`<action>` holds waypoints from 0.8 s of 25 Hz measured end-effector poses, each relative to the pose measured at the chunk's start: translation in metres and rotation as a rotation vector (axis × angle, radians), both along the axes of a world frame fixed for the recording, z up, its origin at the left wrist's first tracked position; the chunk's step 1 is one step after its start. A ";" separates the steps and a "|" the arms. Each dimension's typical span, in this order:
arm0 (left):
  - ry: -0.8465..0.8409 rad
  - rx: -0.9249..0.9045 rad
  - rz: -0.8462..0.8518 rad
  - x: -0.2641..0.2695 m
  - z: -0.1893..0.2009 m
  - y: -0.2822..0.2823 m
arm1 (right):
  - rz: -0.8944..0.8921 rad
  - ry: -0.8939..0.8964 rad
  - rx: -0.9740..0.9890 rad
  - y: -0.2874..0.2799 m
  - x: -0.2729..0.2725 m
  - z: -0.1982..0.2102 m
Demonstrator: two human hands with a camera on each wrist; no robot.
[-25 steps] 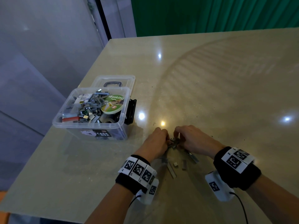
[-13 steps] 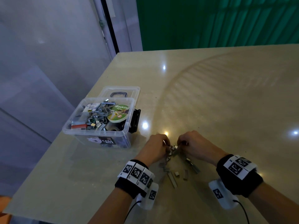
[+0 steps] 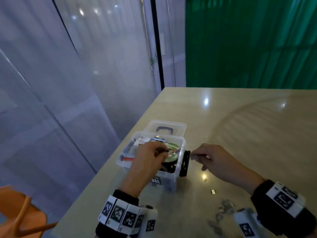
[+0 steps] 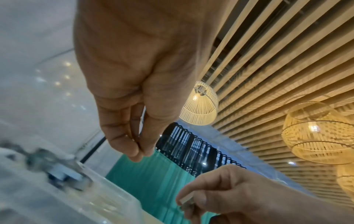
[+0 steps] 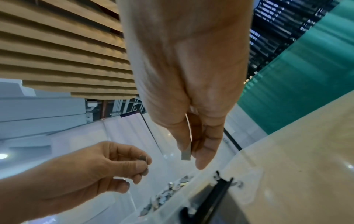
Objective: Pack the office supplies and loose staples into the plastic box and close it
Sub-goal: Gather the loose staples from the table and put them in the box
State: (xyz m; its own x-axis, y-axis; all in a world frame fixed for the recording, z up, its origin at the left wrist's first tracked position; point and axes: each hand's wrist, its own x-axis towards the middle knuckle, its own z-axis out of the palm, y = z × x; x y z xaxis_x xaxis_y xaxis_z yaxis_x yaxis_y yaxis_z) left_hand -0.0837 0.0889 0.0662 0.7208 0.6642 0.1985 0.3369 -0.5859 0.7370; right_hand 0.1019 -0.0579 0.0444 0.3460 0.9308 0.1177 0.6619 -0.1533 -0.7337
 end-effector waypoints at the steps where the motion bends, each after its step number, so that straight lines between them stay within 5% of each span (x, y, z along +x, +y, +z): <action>1: 0.007 0.020 0.043 -0.012 0.001 0.014 | 0.026 -0.025 0.018 0.017 -0.008 0.004; 5: 0.100 0.097 0.110 -0.036 -0.005 0.062 | 0.073 -0.097 0.047 0.084 -0.038 0.015; 11: 0.245 0.169 -0.097 -0.036 -0.013 0.089 | 0.081 -0.123 -0.116 0.151 -0.055 0.013; 20: 0.068 0.158 -0.146 -0.013 0.003 0.105 | -0.080 -0.009 -0.120 0.119 -0.032 0.036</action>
State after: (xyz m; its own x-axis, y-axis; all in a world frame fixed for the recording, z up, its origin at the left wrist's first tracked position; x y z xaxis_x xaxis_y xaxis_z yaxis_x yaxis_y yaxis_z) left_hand -0.0968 0.1944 0.0693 0.8221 0.5166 0.2393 0.2863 -0.7385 0.6105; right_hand 0.0697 0.0612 0.0806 0.4188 0.9080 0.0107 0.6508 -0.2919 -0.7009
